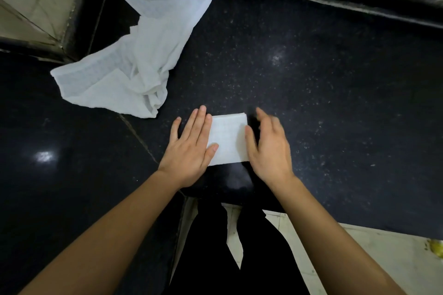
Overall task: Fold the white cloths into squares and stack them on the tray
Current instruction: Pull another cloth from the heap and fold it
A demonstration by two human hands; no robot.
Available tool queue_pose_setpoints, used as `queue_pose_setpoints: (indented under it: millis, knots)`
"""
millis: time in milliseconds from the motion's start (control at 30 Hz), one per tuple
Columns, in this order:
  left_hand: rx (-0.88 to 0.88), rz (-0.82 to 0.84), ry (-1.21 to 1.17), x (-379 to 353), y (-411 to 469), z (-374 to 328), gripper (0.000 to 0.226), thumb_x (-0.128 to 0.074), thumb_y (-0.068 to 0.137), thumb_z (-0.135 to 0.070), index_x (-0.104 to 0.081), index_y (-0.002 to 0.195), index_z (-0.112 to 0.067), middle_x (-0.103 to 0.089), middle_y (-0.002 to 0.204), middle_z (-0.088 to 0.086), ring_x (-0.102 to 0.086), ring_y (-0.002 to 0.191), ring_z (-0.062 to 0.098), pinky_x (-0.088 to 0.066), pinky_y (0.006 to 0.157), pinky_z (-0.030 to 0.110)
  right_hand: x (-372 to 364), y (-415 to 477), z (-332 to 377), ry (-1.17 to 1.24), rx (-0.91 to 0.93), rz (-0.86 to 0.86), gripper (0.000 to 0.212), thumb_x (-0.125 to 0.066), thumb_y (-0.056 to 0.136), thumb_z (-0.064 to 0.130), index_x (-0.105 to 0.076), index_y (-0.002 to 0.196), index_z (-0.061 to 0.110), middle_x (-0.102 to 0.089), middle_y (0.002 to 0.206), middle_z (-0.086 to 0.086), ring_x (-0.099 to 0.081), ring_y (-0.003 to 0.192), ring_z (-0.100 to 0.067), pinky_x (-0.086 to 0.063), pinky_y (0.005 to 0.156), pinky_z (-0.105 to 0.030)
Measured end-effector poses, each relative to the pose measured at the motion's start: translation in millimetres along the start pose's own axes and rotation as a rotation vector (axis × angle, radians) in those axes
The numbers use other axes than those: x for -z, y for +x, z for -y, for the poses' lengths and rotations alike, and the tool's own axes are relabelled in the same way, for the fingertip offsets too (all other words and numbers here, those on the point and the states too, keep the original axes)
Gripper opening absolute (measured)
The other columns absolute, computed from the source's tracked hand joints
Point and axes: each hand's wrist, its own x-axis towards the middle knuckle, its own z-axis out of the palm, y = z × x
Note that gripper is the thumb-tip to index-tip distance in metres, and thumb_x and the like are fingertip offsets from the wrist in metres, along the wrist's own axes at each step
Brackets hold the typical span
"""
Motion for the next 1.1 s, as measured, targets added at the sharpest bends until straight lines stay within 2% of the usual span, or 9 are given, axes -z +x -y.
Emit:
queue_pose_setpoints:
  millis: [100, 267, 500, 567, 633, 800, 900, 1000, 1100]
  knots:
    - [0.012, 0.001, 0.011, -1, 0, -1, 0.068, -0.014, 0.105, -0.046, -0.006, 0.157, -0.003, 0.004, 0.167, 0.014, -0.003, 0.154, 0.023, -0.011, 0.122, 0.054, 4, 0, 4, 0.001, -0.167, 0.031, 0.045, -0.054, 0.099, 0.041, -0.053, 0.138, 0.018, -0.064, 0.120, 0.002, -0.062, 0.108, -0.020, -0.050, 0.088, -0.036]
    - [0.029, 0.022, 0.031, 1, 1, -2, 0.069, -0.010, 0.104, -0.047, -0.007, 0.158, -0.003, 0.004, 0.167, 0.014, -0.003, 0.154, 0.024, -0.012, 0.122, 0.054, 9, 7, 18, 0.055, -0.370, 0.164, 0.035, -0.063, 0.092, 0.045, -0.064, 0.122, 0.027, -0.065, 0.094, 0.014, -0.063, 0.102, -0.016, -0.048, 0.078, -0.031]
    - [0.076, 0.068, -0.156, 16, -4, -4, 0.070, -0.009, 0.103, -0.051, -0.005, 0.159, -0.009, 0.010, 0.166, 0.013, -0.004, 0.154, 0.023, -0.012, 0.123, 0.052, 19, 22, 20, 0.490, -0.592, 0.299, 0.006, -0.072, 0.089, 0.024, -0.074, 0.095, 0.021, -0.075, 0.097, 0.003, -0.068, 0.081, -0.009, -0.053, 0.064, -0.018]
    - [0.146, 0.048, -0.311, 26, -9, -12, 0.070, -0.013, 0.103, -0.052, 0.001, 0.159, -0.012, 0.020, 0.165, 0.010, 0.001, 0.153, 0.023, -0.007, 0.124, 0.047, 25, 16, 26, 0.556, -0.593, 0.337, 0.008, -0.070, 0.092, 0.023, -0.072, 0.097, 0.018, -0.075, 0.095, 0.001, -0.068, 0.077, -0.008, -0.049, 0.056, -0.016]
    - [0.227, 0.000, -0.500, 38, -15, -18, 0.067, -0.022, 0.104, -0.049, -0.001, 0.160, -0.017, 0.017, 0.166, 0.003, -0.001, 0.151, 0.020, -0.010, 0.124, 0.042, 31, 12, 34, 0.578, -0.559, 0.324, 0.015, -0.068, 0.092, 0.026, -0.070, 0.102, 0.015, -0.075, 0.101, -0.003, -0.069, 0.083, -0.013, -0.050, 0.061, -0.021]
    - [0.670, -0.084, -1.169, 68, -6, -6, 0.053, -0.047, 0.103, -0.028, -0.033, 0.153, -0.015, -0.036, 0.156, 0.007, -0.042, 0.137, 0.018, -0.034, 0.109, 0.030, 44, 5, 63, 0.619, -0.425, 0.228, 0.011, -0.068, 0.092, 0.020, -0.064, 0.102, 0.021, -0.071, 0.100, 0.000, -0.067, 0.088, -0.015, -0.049, 0.069, -0.022]
    - [0.941, -0.045, -1.665, 92, 7, 1, 0.048, -0.049, 0.103, -0.029, -0.040, 0.148, -0.015, -0.048, 0.147, 0.010, -0.052, 0.122, 0.019, -0.045, 0.102, 0.040, 61, 2, 83, 0.582, -0.322, 0.191, 0.028, -0.067, 0.094, 0.020, -0.058, 0.120, 0.024, -0.069, 0.101, 0.005, -0.065, 0.090, -0.008, -0.046, 0.069, -0.015]
    - [0.965, 0.075, -1.987, 109, 14, 2, 0.060, -0.046, 0.102, -0.043, -0.036, 0.151, -0.010, -0.048, 0.148, 0.015, -0.047, 0.134, 0.030, -0.044, 0.106, 0.050, 85, -6, 100, 0.670, -0.233, 0.153, 0.044, -0.068, 0.095, 0.022, -0.051, 0.134, 0.028, -0.070, 0.109, 0.001, -0.066, 0.098, -0.009, -0.049, 0.078, -0.018]
    - [0.860, 0.236, -2.166, 128, 19, -12, 0.073, -0.041, 0.096, -0.065, -0.049, 0.141, -0.008, -0.061, 0.134, 0.018, -0.058, 0.124, 0.034, -0.043, 0.108, 0.053, 103, -15, 99, 0.837, -0.237, 0.143, 0.047, -0.068, 0.095, 0.021, -0.050, 0.138, 0.030, -0.073, 0.111, -0.001, -0.069, 0.106, -0.018, -0.055, 0.091, -0.032]
